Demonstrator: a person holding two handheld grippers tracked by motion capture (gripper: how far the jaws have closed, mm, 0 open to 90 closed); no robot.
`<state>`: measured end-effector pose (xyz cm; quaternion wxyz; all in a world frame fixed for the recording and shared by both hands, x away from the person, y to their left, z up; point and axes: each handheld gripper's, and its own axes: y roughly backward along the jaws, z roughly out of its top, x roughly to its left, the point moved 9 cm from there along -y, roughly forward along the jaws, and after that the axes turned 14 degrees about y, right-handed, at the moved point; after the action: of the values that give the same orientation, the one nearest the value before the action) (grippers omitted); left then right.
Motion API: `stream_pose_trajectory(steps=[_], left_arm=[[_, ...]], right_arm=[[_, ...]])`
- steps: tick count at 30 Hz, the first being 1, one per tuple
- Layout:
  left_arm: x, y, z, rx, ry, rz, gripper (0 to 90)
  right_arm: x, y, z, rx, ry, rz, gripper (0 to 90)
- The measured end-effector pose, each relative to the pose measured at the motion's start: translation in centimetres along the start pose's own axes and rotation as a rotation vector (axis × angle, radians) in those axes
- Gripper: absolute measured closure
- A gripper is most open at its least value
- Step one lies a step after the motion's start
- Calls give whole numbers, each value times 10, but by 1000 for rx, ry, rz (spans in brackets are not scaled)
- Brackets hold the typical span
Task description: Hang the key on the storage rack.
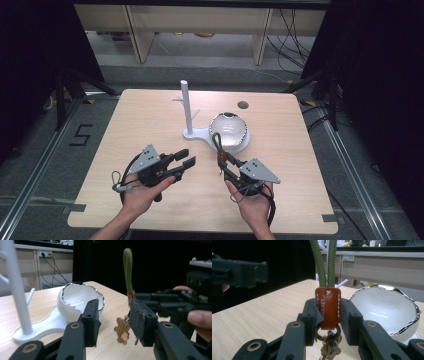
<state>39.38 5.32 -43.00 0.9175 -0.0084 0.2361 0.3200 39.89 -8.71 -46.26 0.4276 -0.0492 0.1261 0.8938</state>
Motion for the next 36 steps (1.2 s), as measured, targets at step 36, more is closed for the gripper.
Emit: stream_pose_trajectory(steps=[36], left_arm=[[-16,-44,4,31,46,-49,829]], right_arm=[[16,-3,-4,22,12,19,679]])
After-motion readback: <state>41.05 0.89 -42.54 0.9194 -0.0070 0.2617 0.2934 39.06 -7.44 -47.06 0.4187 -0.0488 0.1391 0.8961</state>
